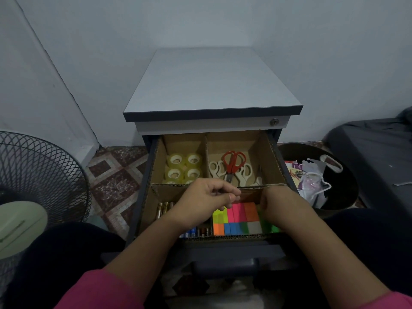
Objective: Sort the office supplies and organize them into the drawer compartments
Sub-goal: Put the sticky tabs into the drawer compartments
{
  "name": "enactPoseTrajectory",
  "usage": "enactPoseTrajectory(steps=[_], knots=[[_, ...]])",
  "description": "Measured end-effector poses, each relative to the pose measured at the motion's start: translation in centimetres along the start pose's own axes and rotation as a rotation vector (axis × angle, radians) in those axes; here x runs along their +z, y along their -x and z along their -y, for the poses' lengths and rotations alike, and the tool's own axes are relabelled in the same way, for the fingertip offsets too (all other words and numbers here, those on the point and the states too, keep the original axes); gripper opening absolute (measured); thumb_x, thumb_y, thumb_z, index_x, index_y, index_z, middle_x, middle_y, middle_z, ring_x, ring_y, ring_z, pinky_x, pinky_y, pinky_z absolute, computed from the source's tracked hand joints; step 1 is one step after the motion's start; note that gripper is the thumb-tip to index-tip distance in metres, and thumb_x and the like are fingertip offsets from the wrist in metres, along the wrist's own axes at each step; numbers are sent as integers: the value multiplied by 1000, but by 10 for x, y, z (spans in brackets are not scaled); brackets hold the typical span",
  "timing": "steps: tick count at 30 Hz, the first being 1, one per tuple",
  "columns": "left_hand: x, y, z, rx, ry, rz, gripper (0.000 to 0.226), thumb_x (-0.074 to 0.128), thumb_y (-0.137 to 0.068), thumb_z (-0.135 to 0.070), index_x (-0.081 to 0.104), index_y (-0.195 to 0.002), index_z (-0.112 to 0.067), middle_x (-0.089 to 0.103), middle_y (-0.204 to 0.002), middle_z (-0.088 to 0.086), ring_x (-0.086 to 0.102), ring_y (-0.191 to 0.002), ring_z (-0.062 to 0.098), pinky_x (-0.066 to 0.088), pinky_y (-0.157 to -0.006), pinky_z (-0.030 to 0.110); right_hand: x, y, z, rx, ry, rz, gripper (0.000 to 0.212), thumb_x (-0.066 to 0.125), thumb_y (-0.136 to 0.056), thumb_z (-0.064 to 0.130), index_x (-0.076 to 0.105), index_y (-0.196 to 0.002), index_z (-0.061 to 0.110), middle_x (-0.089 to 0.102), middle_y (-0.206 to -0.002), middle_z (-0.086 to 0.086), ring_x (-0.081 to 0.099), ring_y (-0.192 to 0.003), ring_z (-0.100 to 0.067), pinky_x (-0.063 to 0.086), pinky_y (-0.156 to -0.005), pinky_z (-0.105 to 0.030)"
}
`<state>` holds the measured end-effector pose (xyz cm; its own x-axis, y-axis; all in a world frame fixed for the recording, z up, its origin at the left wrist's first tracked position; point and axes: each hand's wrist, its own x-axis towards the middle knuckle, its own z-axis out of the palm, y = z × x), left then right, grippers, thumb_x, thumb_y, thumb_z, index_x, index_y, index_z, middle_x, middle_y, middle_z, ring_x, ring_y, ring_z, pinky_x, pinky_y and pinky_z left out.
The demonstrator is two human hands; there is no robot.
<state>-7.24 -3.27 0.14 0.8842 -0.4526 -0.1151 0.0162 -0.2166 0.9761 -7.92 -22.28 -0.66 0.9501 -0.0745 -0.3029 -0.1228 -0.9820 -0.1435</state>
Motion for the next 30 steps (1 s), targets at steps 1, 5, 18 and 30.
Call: enactPoseTrajectory(steps=[1, 5, 18, 30], knots=[[0, 0, 0, 0, -1, 0, 18, 60, -90, -4, 70, -95, -18, 74, -92, -3, 65, -76, 2, 48, -67, 15, 2, 0, 0, 3, 18, -19, 17, 52, -88, 11, 65, -98, 17, 62, -95, -3, 62, -89, -21, 54, -81, -34], [0, -1, 0, -1, -5, -5, 20, 61, -90, -5, 70, -93, -21, 74, -93, -2, 66, -80, 6, 50, -69, 18, -6, 2, 9, -68, 39, 68, 16, 56, -88, 17, 63, -100, 26, 61, -103, 0, 61, -96, -19, 53, -85, -34], [2, -1, 1, -5, 19, -11, 17, 60, -90, -1, 70, -95, -15, 73, -92, -1, 64, -73, 3, 50, -66, 16, -1, 10, 18, -271, 85, 133, 27, 67, -81, 26, 64, -107, 30, 64, -103, 5, 61, -96, -16, 53, -80, -32], [1, 0, 0, -4, -3, -9, 19, 61, -90, -4, 70, -94, -19, 74, -95, 0, 66, -79, 7, 51, -70, 17, -3, 5, 10, -178, -18, 122, 11, 68, -80, 25, 67, -90, 28, 63, -89, 6, 62, -87, -13, 54, -80, -32]])
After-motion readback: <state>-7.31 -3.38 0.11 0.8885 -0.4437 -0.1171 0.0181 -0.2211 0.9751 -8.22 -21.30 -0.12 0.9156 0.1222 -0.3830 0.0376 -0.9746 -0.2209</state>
